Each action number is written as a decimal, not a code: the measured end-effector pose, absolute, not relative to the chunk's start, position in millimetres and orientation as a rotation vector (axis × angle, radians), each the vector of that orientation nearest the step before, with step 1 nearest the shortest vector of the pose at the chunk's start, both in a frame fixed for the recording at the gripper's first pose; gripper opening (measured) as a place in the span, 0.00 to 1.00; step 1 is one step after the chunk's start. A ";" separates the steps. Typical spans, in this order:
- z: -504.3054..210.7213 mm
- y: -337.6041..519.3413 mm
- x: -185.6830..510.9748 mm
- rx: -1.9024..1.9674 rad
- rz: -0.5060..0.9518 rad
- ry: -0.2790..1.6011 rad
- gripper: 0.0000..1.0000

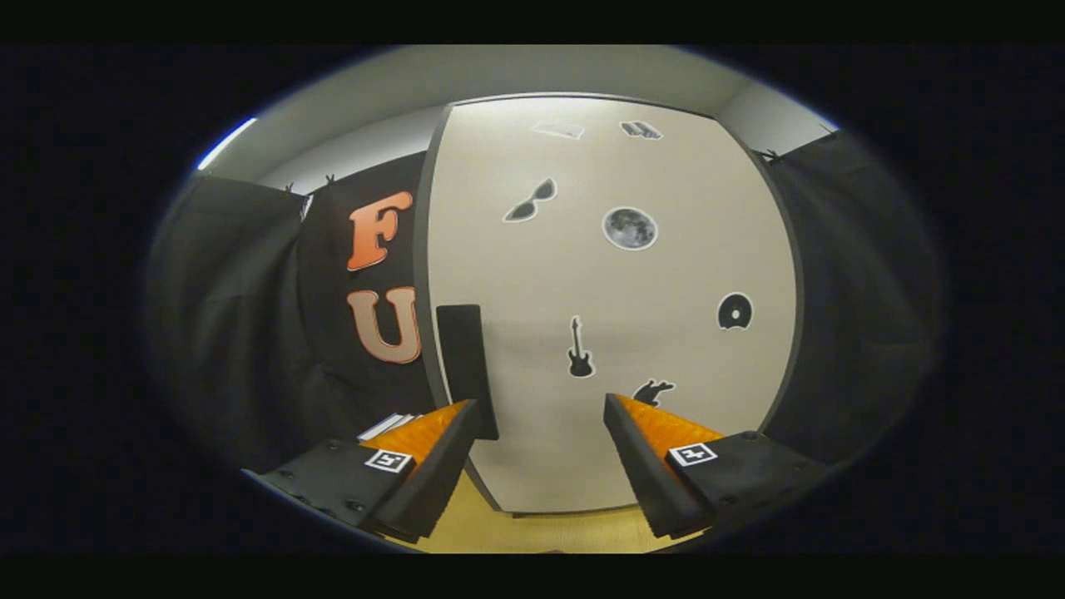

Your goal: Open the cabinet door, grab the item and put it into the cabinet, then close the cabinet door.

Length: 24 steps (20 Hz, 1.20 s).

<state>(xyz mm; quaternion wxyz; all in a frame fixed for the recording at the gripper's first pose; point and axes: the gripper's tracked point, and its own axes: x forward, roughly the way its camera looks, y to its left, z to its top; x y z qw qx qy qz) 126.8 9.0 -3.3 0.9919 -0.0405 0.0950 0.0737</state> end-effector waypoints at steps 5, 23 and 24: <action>1.4 -10.7 107.9 -0.077 0.129 0.175 0.97; 7.3 -91.0 22.6 -0.097 0.034 0.014 0.97; 5.9 -94.8 17.0 -0.096 0.012 0.020 0.97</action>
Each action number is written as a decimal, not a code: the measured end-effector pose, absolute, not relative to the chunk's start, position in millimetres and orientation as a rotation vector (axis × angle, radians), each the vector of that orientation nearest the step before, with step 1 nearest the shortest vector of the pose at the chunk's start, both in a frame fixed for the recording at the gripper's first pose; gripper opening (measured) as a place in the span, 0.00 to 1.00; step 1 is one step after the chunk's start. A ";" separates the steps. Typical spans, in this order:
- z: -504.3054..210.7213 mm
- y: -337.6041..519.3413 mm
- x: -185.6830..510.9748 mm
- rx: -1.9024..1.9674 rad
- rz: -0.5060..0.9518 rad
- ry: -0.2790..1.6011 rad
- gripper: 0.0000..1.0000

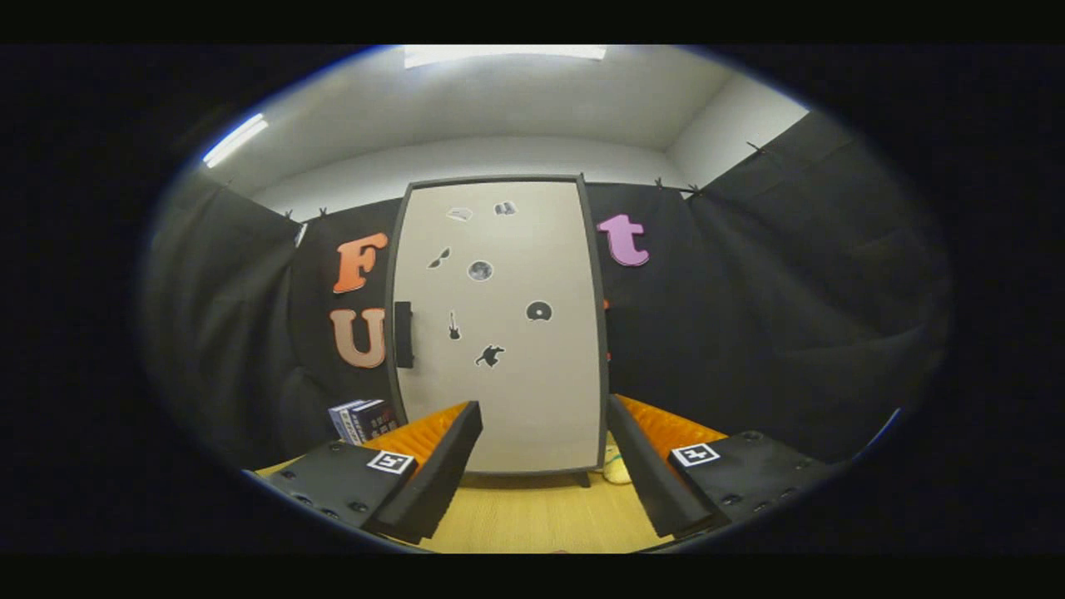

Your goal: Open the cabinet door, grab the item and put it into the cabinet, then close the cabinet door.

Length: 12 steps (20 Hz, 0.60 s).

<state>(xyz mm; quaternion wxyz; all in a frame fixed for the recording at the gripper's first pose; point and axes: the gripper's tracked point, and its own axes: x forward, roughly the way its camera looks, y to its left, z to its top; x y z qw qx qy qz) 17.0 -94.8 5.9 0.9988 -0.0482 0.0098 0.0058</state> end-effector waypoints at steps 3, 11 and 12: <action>5.3 -96.2 3.9 -0.093 -0.031 0.026 0.97; -6.8 -73.6 -8.1 -0.129 -0.059 0.057 0.97; -9.1 -69.8 -9.9 -0.118 -0.060 0.064 0.97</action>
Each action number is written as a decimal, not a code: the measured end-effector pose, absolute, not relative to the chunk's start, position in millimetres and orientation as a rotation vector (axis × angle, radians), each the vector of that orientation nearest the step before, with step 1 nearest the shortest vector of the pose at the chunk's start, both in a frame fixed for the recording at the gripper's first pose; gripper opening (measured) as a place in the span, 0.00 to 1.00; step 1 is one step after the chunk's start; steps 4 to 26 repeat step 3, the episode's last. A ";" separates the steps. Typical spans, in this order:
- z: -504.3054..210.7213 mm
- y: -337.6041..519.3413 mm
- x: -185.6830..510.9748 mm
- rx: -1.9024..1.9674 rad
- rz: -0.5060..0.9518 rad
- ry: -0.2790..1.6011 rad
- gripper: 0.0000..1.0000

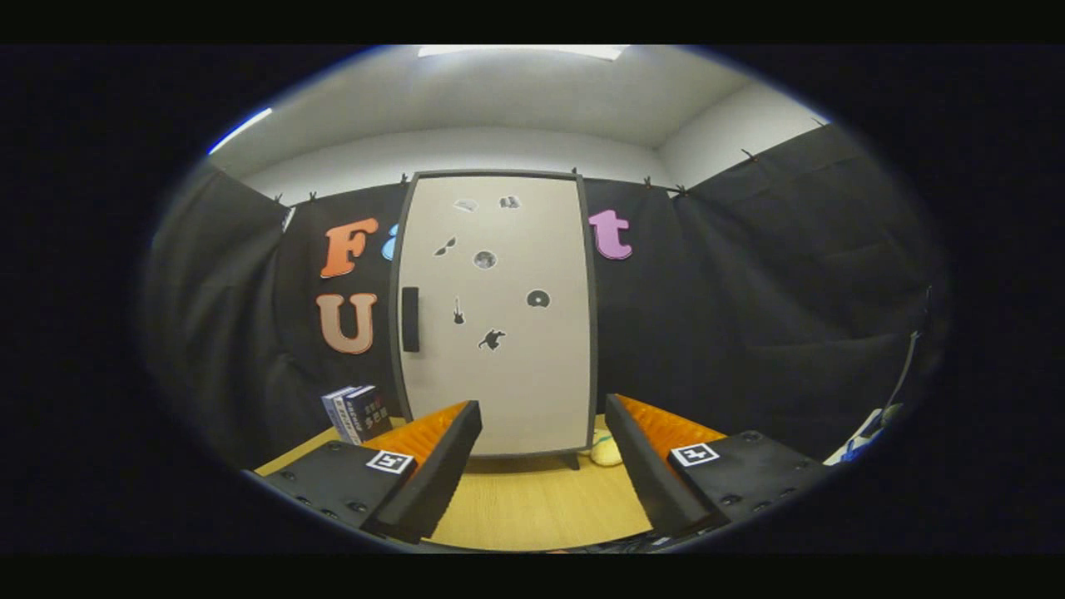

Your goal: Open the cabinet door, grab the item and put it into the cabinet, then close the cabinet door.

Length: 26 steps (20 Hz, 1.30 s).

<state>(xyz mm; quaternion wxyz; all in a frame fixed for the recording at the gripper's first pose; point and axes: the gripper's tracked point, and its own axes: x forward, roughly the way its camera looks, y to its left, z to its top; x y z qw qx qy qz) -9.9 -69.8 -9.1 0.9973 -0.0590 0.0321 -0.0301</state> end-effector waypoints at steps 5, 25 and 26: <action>-10.9 -62.2 -16.8 -0.089 -0.082 0.061 0.97; -10.9 -62.2 -16.8 -0.089 -0.082 0.061 0.97; -10.9 -62.2 -16.8 -0.089 -0.082 0.061 0.97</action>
